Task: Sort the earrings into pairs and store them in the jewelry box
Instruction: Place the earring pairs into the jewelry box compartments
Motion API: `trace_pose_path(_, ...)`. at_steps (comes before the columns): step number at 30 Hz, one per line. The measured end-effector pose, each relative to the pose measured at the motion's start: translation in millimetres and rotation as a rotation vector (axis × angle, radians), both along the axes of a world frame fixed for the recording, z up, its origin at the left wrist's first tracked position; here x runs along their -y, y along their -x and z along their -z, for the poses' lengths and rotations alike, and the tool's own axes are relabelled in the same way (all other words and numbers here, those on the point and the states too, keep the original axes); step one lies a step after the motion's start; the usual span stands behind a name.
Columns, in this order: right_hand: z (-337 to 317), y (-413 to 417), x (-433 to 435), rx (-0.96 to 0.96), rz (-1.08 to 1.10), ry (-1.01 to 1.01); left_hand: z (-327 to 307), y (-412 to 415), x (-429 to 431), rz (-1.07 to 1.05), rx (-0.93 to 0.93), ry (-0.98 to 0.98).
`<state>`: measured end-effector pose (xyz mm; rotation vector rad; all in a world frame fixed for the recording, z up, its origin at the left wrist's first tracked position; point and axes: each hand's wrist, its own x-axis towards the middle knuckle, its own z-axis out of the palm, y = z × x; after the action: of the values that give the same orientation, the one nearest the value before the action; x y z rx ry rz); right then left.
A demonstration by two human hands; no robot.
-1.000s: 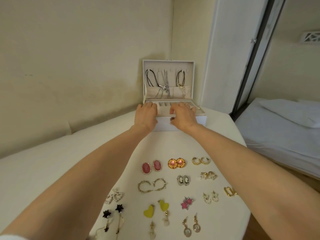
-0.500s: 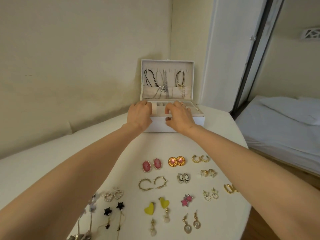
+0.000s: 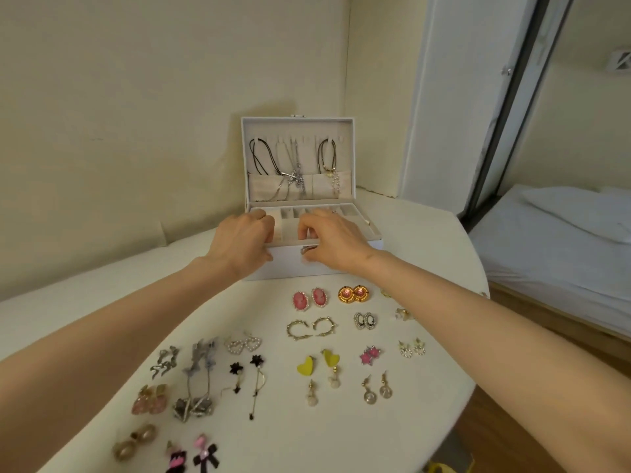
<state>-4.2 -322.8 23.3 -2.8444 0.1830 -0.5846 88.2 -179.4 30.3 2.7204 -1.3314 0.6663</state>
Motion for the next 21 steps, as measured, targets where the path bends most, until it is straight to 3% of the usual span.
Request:
trace_pose_path(9,-2.9,13.8,-26.2,-0.044,-0.085,-0.09,-2.4,19.4,-37.2,-0.029,-0.001,-0.05)
trace_pose_path(12,-8.8,24.2,-28.5,0.05,-0.102,-0.154,-4.6,26.3,-38.9,-0.015,0.043,-0.097)
trace_pose_path(14,-13.6,32.8,-29.6,0.137,-0.043,-0.078,-3.4,34.5,-35.7,0.099,0.123,0.009)
trace_pose_path(16,-16.5,40.8,-30.6,0.091,0.016,0.013,1.3,48.2,-29.3,0.259,0.146,0.151)
trace_pose_path(21,-1.1,50.3,-32.7,-0.146,0.082,0.214,25.9,67.2,-12.1,0.207,0.073,-0.138)
